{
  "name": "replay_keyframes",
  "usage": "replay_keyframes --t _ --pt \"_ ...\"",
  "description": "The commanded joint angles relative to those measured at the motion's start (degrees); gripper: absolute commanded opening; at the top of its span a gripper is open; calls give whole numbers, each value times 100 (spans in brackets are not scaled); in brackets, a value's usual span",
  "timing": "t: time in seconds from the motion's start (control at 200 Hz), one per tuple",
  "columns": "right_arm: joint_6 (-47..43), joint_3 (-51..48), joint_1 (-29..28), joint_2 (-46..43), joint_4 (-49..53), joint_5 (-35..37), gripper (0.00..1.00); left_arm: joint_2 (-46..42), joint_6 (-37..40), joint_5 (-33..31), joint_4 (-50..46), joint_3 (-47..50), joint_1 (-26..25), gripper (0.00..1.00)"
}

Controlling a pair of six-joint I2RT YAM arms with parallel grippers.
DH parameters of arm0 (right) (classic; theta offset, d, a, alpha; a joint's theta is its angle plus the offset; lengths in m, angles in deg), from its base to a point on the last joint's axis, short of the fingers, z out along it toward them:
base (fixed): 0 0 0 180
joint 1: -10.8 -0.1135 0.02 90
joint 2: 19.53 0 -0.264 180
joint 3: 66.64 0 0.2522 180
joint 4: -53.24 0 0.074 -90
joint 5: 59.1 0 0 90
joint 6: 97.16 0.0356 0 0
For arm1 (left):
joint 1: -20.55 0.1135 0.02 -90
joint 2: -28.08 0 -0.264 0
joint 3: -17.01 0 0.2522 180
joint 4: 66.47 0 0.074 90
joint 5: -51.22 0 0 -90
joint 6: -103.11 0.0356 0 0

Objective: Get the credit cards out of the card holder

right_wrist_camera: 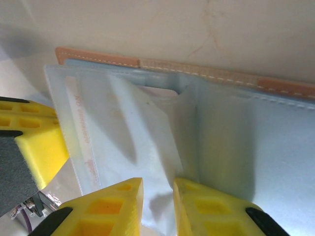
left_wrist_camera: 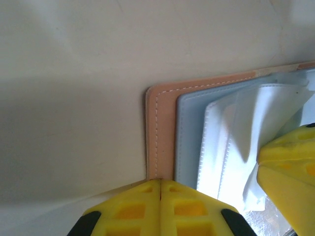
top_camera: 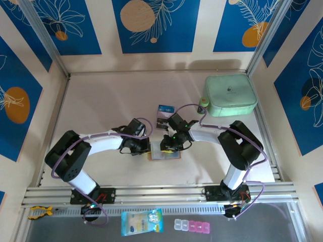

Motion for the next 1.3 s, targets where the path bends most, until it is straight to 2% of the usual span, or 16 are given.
replay_keyframes --t 0.0,0.11,0.385,0.625,0.87,1.295 --pt "-126 -249 98 -127 -83 -245 23 -85 158 -241 -452 -87 1 0" --pt "-103 -424 164 -142 -325 -387 21 -206 113 -216 -437 -165 2 0" --pt "-47 -644 281 -101 -624 -544 19 -726 -265 -102 -245 -274 1 9" --pt "-38 -778 320 -90 -754 -601 18 -816 -723 115 339 -192 -97 27" --pt "13 -905 415 -45 -1010 -803 15 -325 -812 212 543 -253 -263 33" --pt "115 -1119 591 92 -1489 -1209 13 97 -909 121 629 -257 -397 34"
